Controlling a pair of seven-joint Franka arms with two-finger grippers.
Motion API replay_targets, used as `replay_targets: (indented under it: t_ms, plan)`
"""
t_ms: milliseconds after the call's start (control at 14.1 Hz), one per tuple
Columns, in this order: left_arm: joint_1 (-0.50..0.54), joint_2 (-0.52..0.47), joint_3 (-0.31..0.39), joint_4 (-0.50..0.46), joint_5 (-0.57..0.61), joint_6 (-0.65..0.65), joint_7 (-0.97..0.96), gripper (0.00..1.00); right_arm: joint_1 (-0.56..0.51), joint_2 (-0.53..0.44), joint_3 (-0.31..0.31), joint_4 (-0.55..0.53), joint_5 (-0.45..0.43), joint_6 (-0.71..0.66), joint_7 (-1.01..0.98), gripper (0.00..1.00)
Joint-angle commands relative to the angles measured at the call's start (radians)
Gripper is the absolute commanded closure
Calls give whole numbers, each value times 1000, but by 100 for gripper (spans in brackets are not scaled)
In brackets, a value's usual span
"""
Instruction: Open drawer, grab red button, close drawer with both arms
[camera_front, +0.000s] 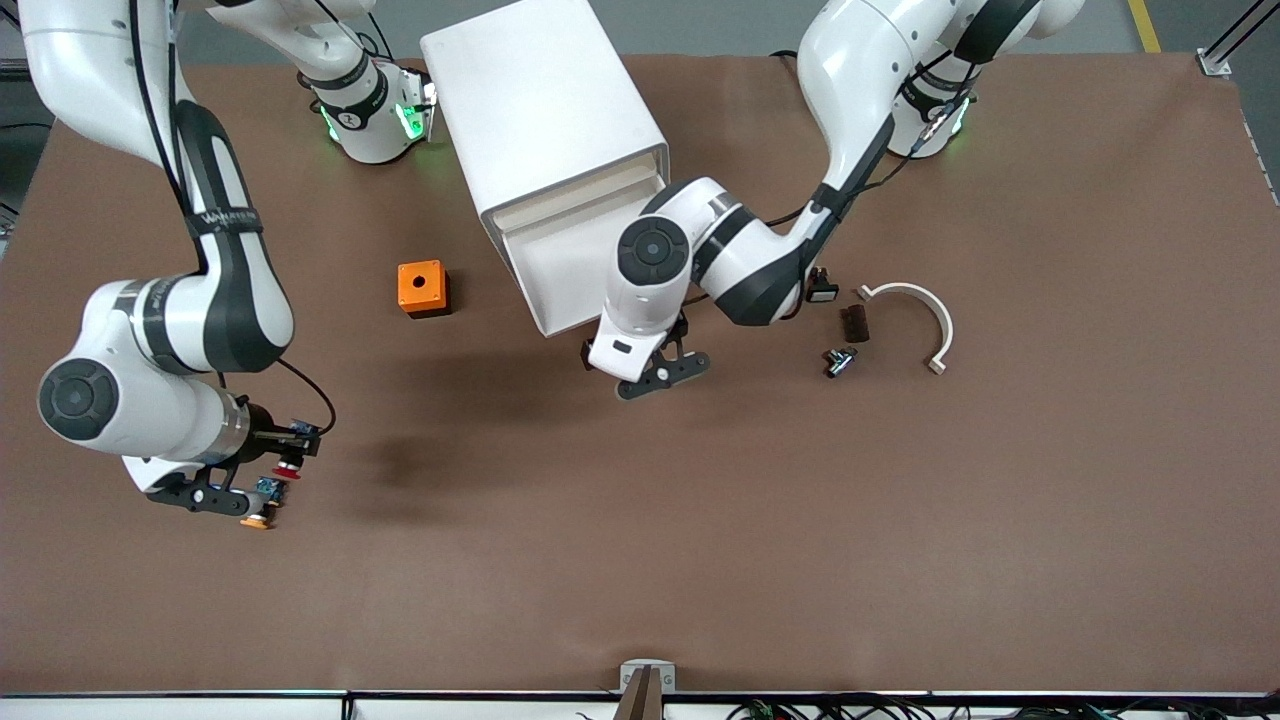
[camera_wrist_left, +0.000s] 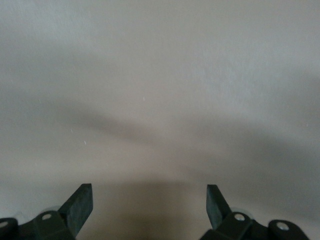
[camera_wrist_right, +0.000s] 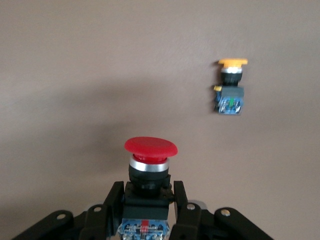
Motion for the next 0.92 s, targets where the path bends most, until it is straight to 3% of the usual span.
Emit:
replay_targets:
  t_ms: [0,638,850]
  plan:
    - [-20,-20,-23,-32,24,1,-53,0,-15,51,23,9,-55,71,-15,100]
    - [-37,-17,-147,-80,-5,-49,-161,0,-39,186,24,20,-64,266,-66,100]
    - [-37,-14,-164,-86,-77,-49,-172,0,-50,229,23,35,-67,299,-83,100]
